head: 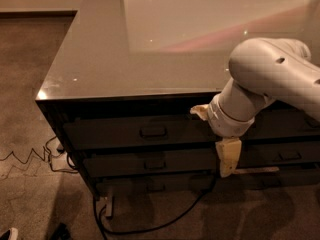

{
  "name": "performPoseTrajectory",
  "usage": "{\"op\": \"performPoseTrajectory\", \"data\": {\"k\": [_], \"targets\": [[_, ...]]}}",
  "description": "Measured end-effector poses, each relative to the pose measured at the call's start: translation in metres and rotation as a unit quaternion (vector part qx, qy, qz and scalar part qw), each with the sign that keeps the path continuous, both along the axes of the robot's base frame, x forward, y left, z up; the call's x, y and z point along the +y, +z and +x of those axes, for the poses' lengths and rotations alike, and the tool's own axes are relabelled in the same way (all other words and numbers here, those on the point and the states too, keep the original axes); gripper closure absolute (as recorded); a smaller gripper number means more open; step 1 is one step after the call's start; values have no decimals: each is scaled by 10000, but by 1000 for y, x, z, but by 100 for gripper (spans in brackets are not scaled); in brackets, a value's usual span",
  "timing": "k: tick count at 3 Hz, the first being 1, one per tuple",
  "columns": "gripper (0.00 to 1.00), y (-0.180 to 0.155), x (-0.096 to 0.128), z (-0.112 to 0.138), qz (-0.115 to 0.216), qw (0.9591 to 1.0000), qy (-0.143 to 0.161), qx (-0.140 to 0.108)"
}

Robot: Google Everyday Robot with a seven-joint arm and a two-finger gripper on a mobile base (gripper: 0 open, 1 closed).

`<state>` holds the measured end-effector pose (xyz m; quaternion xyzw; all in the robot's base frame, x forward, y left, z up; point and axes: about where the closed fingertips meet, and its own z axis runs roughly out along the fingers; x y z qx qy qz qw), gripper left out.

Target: Open top drawer

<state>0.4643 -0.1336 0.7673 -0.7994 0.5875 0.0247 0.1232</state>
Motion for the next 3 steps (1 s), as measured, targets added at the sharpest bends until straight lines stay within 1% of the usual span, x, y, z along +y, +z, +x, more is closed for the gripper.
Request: {"op": "performPoseTrajectory", "data": {"k": [1,2,3], "targets": [[0,-26,9,49,262,9994,187,-124],[0,-28,10,39,242,9994,193,-152],[0,-52,-4,31,231,9997,-87,-4]]}}
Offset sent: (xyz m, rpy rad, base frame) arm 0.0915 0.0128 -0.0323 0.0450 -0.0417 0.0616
